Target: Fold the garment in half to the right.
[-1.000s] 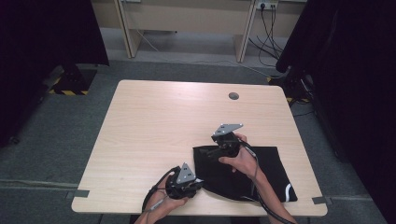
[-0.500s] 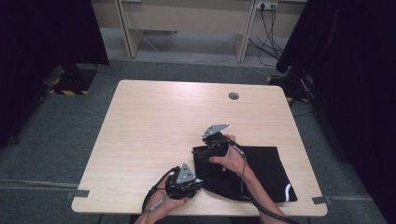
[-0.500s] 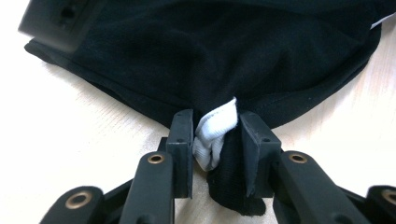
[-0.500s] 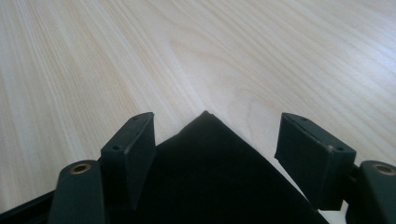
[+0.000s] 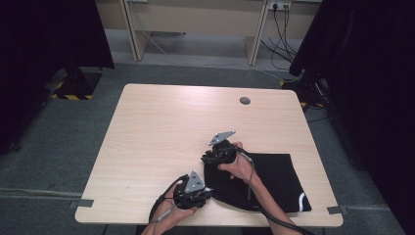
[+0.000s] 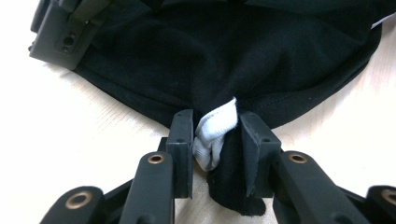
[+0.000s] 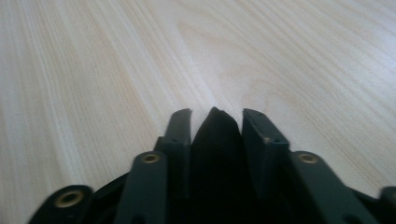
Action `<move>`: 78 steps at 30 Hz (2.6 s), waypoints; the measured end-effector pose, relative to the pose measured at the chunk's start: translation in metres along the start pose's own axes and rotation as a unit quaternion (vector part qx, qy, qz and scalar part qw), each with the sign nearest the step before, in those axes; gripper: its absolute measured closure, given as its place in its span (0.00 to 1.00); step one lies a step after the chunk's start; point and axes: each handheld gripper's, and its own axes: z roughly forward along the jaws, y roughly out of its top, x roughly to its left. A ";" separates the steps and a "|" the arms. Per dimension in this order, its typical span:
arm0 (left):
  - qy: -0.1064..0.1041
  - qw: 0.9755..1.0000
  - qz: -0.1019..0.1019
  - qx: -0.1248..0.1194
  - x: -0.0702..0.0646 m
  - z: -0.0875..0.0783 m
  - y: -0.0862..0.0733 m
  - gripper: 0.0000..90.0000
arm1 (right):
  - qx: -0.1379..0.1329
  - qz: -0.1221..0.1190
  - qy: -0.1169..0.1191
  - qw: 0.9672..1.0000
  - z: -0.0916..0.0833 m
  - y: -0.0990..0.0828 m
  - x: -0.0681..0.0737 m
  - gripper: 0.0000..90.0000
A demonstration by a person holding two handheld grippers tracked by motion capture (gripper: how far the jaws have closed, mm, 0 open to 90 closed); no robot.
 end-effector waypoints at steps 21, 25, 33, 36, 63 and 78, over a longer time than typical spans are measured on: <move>0.005 1.000 0.010 -0.019 0.012 -0.033 0.014 0.82 | -0.066 -0.013 0.023 0.997 -0.028 0.026 0.008 0.91; 0.001 1.000 0.017 -0.020 0.016 -0.052 0.024 0.82 | -0.085 -0.015 0.034 0.996 -0.035 0.038 0.010 0.92; 0.017 0.999 0.034 -0.024 0.014 -0.080 0.041 0.82 | -0.114 -0.025 0.050 0.992 -0.048 0.061 0.020 0.92; 0.014 0.999 0.037 -0.022 0.014 -0.083 0.047 0.82 | -0.121 -0.026 0.052 0.991 -0.053 0.064 0.020 0.92; -0.005 0.996 0.087 -0.013 -0.008 -0.057 0.113 0.82 | -0.142 -0.002 0.020 0.990 -0.104 0.038 -0.013 0.92; -0.026 0.994 0.104 -0.003 -0.025 -0.022 0.135 0.82 | -0.141 0.017 0.002 0.990 -0.124 0.009 -0.032 0.92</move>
